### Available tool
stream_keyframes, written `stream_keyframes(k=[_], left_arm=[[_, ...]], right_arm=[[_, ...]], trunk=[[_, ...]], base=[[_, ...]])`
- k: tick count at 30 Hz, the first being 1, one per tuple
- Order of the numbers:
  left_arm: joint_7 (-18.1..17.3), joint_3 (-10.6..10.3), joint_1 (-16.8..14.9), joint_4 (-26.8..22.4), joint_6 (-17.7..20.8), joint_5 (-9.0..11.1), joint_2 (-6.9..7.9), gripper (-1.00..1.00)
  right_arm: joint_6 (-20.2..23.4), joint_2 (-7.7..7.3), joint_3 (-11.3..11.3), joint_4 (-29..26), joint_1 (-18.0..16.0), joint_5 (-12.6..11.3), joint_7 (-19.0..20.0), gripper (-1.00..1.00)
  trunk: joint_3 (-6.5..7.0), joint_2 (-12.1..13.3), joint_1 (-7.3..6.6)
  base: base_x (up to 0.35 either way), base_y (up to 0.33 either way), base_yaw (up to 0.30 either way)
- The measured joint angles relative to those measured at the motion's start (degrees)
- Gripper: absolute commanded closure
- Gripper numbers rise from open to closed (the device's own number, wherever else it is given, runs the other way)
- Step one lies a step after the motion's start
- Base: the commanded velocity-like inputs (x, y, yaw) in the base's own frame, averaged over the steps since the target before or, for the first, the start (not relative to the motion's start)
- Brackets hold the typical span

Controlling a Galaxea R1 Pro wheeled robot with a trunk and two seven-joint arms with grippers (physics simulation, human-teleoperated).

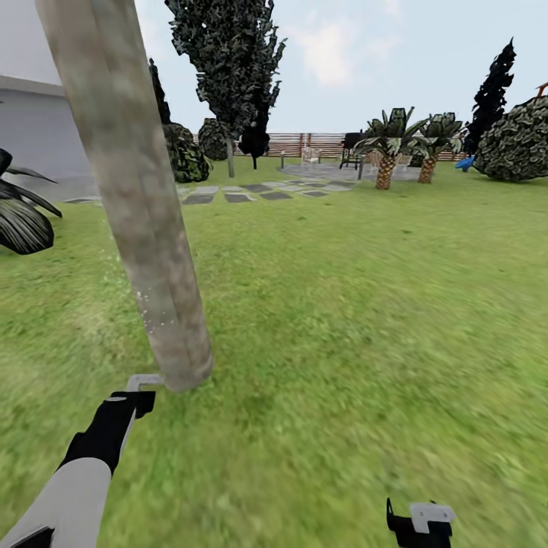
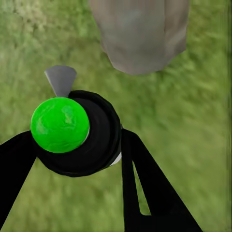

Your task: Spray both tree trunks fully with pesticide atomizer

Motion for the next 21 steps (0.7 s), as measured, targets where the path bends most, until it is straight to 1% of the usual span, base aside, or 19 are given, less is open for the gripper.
stream_keyframes(k=[6,14,16,21], left_arm=[[0.01,-0.04,0.01,0.00,0.00,0.02,0.00,1.00],[0.19,-0.02,0.01,0.00,0.12,0.02,0.09,1.00],[0.26,0.03,0.01,-0.02,0.17,0.00,0.16,1.00],[0.28,-0.03,0.01,-0.02,0.18,0.09,0.09,1.00]], right_arm=[[0.00,0.00,0.00,0.00,0.00,0.00,-0.08,-1.00],[0.00,0.00,0.00,0.00,0.00,-0.08,-0.09,-1.00],[0.00,0.00,0.00,0.00,0.01,-0.08,-0.09,-1.00],[0.00,0.00,0.00,0.00,0.00,-0.08,-0.09,-1.00]], trunk=[[0.00,0.00,0.00],[0.00,0.00,0.00],[0.00,0.00,0.00],[0.00,0.00,0.00]], base=[[0.018,-0.271,0.001],[0.132,-0.269,0.002],[0.161,-0.260,0.163],[0.162,-0.259,0.263]])
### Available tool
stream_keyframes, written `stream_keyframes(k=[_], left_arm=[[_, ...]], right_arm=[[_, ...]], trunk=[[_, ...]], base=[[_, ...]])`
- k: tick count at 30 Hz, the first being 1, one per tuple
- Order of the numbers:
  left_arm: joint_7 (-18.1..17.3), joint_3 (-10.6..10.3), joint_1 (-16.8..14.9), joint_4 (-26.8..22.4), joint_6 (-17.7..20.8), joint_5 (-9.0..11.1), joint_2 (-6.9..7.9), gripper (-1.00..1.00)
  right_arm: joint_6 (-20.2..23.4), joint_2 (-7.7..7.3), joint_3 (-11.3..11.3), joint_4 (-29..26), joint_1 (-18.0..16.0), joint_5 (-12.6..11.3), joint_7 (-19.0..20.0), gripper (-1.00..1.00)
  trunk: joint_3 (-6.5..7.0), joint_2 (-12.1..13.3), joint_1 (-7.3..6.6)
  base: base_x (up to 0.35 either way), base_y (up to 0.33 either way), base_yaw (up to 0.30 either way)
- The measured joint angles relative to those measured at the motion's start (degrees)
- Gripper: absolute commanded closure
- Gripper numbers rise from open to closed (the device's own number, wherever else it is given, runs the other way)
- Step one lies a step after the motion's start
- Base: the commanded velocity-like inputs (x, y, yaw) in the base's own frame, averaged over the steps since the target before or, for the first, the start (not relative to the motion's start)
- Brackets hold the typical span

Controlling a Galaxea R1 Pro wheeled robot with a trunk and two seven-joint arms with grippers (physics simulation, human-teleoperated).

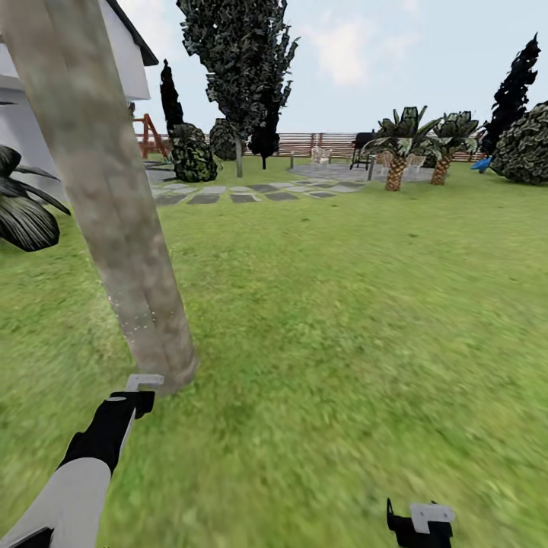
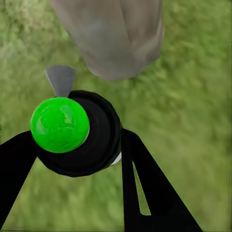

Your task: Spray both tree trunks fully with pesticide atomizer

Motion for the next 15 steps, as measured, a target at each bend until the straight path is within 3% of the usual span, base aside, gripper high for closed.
stream_keyframes(k=[15], left_arm=[[0.00,0.07,0.00,-0.07,0.00,0.00,0.02,1.00]], right_arm=[[0.00,0.00,0.00,0.00,0.00,0.00,0.00,-1.00]], trunk=[[0.00,0.00,0.00]], base=[[0.071,-0.266,0.263]])
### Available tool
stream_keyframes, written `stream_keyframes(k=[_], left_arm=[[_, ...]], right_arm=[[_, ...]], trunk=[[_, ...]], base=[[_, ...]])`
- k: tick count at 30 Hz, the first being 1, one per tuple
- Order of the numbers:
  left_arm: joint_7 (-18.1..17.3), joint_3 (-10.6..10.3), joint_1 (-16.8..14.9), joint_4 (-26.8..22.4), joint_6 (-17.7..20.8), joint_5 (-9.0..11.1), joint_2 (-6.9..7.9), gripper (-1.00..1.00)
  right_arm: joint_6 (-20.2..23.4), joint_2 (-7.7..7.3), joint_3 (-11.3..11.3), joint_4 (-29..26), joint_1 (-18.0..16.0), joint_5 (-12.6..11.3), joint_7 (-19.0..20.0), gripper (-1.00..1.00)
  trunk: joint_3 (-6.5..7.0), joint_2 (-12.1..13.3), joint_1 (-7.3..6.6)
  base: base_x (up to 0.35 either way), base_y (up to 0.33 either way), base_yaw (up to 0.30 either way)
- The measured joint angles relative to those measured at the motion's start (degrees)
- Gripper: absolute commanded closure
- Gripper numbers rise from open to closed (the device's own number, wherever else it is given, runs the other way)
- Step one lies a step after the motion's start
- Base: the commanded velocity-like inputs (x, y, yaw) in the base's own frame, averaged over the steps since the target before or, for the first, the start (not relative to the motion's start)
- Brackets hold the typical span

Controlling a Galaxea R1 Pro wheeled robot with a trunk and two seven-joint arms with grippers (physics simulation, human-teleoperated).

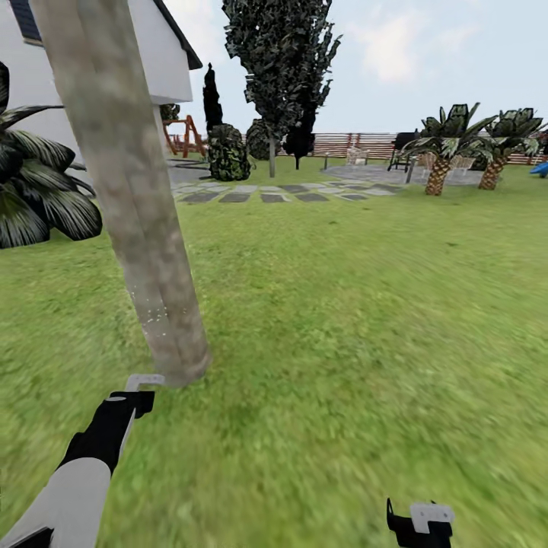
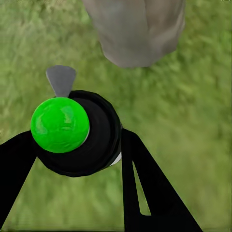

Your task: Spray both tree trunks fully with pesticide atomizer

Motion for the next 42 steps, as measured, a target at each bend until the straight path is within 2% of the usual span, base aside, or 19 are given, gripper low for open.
stream_keyframes(k=[9,26,31,34,35,38,41,42], left_arm=[[0.00,0.09,0.00,0.00,-0.02,0.00,-0.03,1.00],[0.00,0.03,0.00,0.00,-0.09,0.01,-0.03,1.00],[-0.29,-0.07,-0.06,0.51,-0.52,0.17,-0.15,1.00],[-0.21,-0.37,-0.78,0.41,-0.07,0.24,-0.92,1.00],[-0.36,-0.44,-2.11,0.18,1.84,0.32,-1.32,1.00],[-2.59,-0.45,-5.25,0.07,6.52,0.40,-1.52,1.00],[-9.08,-0.52,-8.51,-0.01,7.99,0.55,-2.17,1.00],[-9.40,-0.51,-9.07,0.00,8.15,0.21,-2.67,1.00]], right_arm=[[0.00,0.00,0.00,0.00,0.01,0.02,0.00,-1.00],[0.00,0.01,0.00,0.00,0.00,0.03,0.00,-1.00],[0.00,0.00,-0.01,0.00,0.00,0.03,0.00,-1.00],[0.00,0.00,-0.01,0.00,0.00,0.02,0.00,-1.00],[0.00,0.00,-0.01,0.00,0.00,0.00,-0.01,-1.00],[0.00,-0.04,0.00,0.00,0.00,0.03,0.00,-1.00],[0.00,-0.16,-0.01,0.00,0.00,0.06,0.00,-1.00],[0.00,-0.16,-0.02,0.00,0.00,0.07,0.00,-1.00]], trunk=[[0.00,0.00,0.00],[0.00,0.00,0.00],[0.00,0.00,0.00],[0.00,0.00,0.00],[0.01,0.00,0.00],[0.01,0.00,0.00],[0.01,0.00,0.00],[0.00,0.00,0.00]], base=[[0.168,-0.240,0.044],[0.157,-0.239,0.272],[0.079,-0.077,0.278],[0.003,-0.003,0.223],[0.001,0.000,0.064],[0.000,0.000,0.024],[0.000,0.000,0.002],[0.000,0.000,0.000]])
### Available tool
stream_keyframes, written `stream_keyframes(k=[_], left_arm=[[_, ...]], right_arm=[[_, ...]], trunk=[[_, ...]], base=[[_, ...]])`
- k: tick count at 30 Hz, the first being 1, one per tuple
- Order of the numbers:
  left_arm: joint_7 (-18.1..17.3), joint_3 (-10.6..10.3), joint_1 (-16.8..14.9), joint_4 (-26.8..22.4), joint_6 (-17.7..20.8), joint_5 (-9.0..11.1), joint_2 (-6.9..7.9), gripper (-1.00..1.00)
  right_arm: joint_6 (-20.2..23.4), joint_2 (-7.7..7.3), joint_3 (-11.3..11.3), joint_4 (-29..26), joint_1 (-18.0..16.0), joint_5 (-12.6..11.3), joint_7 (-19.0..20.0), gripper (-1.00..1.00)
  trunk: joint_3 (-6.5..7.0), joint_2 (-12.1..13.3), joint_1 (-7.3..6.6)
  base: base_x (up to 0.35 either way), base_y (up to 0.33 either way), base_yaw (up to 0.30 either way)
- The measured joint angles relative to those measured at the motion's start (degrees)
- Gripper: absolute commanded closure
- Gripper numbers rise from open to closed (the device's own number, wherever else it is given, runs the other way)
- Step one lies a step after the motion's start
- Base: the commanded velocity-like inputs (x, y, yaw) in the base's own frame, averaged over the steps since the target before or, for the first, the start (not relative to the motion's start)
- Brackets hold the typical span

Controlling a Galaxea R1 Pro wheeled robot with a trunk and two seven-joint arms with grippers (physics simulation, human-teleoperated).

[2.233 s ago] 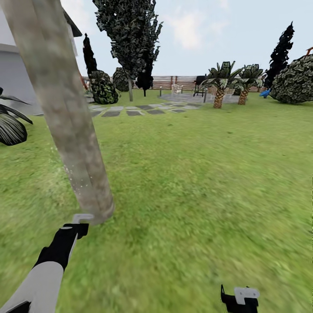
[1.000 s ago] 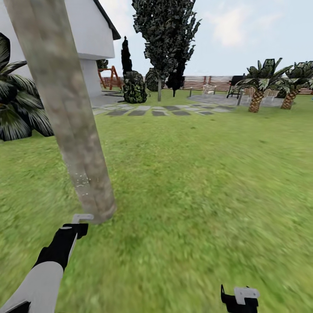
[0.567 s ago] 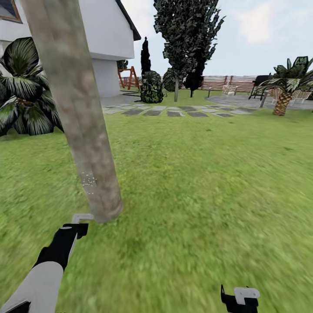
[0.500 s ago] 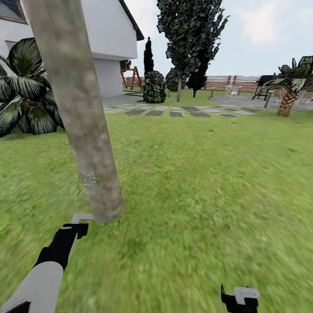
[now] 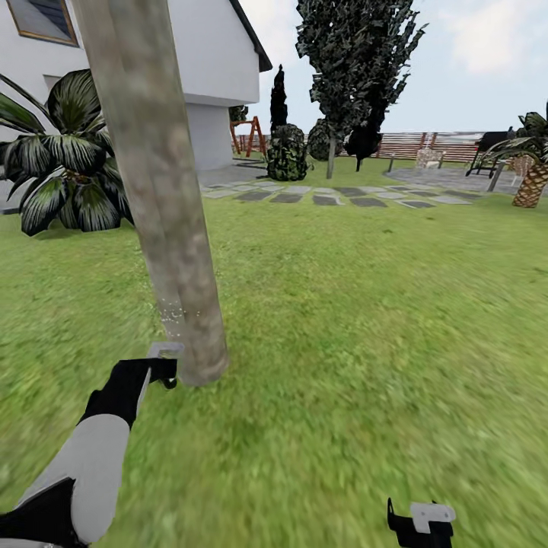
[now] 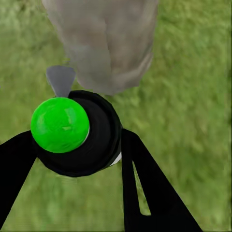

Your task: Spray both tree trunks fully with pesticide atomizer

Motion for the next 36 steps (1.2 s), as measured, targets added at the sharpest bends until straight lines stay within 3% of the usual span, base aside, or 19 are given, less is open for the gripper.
stream_keyframes(k=[2,4,7,8,10,12,14,16,18,21,36], left_arm=[[-0.25,-0.41,-1.19,-0.06,1.00,-0.23,-1.39,1.00],[-0.27,-2.66,-3.17,-0.08,3.21,-0.64,-1.51,1.00],[-0.20,-3.44,-4.64,-0.24,4.48,-1.22,0.54,1.00],[-0.36,-3.53,-4.80,-0.26,4.71,-1.06,2.57,1.00],[-0.43,-3.63,-4.62,-0.30,4.74,-0.71,3.91,1.00],[-0.57,-3.93,-4.81,-0.43,4.82,-0.29,3.64,1.00],[-0.70,-5.31,-5.17,-0.73,4.98,0.06,1.24,1.00],[-0.64,-5.81,-5.86,-2.03,5.71,-0.28,-0.03,1.00],[-0.66,-5.94,-6.16,-3.77,7.53,-0.84,0.31,1.00],[-0.83,-5.70,-5.82,-6.92,8.34,-0.49,2.20,1.00],[-0.36,-5.85,-5.82,-7.51,9.08,-0.41,1.85,1.00]], right_arm=[[0.02,-0.07,-0.02,0.00,0.00,-0.03,0.00,-1.00],[0.08,-0.17,-0.06,0.00,0.00,-0.05,-0.01,-1.00],[0.09,-0.18,-0.06,0.00,0.00,-0.02,-0.07,-1.00],[0.09,-0.19,-0.03,0.00,0.02,-0.02,-0.07,-1.00],[0.09,-0.14,0.02,0.00,0.01,0.00,-0.02,-1.00],[0.09,-0.11,0.02,0.00,0.00,0.00,0.00,-1.00],[0.09,-0.09,0.02,0.00,0.00,0.00,0.00,-1.00],[0.09,-0.10,0.02,0.00,0.00,0.01,0.00,-1.00],[0.09,-0.06,0.02,0.00,0.00,0.01,0.00,-1.00],[0.09,0.06,0.02,0.00,0.00,0.01,0.00,-1.00],[0.09,-0.01,0.02,0.00,0.00,0.01,0.00,-1.00]], trunk=[[0.00,0.00,0.00],[0.00,0.00,0.00],[0.00,0.00,0.00],[0.00,0.00,0.00],[0.00,0.00,0.00],[0.00,0.00,0.00],[0.00,0.00,0.00],[0.00,0.00,0.00],[0.00,0.00,0.00],[0.00,0.00,0.00],[0.00,0.00,0.00]], base=[[0.000,0.000,0.000],[0.000,0.000,0.000],[0.000,0.000,0.000],[0.000,0.000,0.000],[0.000,0.000,0.000],[0.000,0.000,0.000],[0.000,0.000,0.000],[0.000,0.000,0.063],[0.000,0.000,0.225],[0.041,-0.066,0.207],[0.052,-0.258,0.006]])
